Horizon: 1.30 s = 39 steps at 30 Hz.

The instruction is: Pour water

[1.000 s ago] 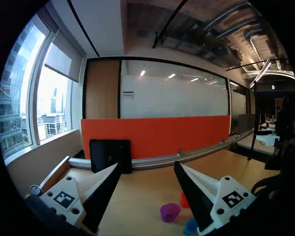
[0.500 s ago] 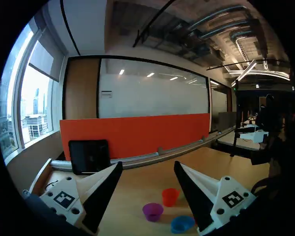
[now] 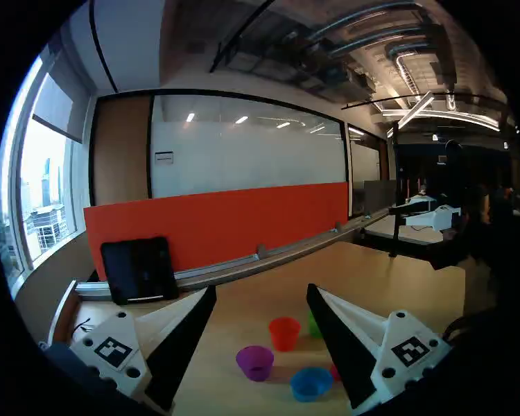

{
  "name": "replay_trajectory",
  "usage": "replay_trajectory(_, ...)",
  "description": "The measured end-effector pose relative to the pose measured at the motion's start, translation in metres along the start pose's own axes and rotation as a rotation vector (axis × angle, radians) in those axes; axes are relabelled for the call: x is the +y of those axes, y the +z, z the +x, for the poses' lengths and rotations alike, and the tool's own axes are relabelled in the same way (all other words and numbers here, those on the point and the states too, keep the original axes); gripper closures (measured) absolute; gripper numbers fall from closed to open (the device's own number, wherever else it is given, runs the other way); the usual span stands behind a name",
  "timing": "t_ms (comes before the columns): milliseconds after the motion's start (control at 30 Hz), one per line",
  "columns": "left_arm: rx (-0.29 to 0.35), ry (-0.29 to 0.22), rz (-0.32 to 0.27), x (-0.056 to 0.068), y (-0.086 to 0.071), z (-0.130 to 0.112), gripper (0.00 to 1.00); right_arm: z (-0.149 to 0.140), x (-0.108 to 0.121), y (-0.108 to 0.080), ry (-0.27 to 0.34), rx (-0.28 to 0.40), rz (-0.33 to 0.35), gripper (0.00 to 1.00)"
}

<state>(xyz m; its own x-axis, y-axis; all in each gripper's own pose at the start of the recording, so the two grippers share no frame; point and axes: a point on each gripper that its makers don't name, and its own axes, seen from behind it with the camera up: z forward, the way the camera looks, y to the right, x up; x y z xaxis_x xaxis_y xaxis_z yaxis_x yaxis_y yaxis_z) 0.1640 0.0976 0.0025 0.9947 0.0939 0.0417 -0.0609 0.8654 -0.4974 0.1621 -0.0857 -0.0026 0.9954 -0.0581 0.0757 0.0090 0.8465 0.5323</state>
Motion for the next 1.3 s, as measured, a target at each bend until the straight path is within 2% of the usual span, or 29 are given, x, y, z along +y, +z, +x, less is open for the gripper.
replay_trajectory(400,-0.055,0.011,-0.056,0.011,0.005,-0.03,0.03,-0.008,-0.007,0.005,-0.023,-0.055,0.063,0.0)
replay_trajectory(867,-0.126,0.009,-0.097,0.018,0.011,-0.071,0.03,-0.041,-0.006,0.016,-0.045,-0.148,0.09,0.0)
replay_trajectory(1300,-0.209,0.017,-0.145,0.036,0.02,-0.118,0.03,-0.063,-0.006,0.028,-0.044,-0.206,0.113,0.0)
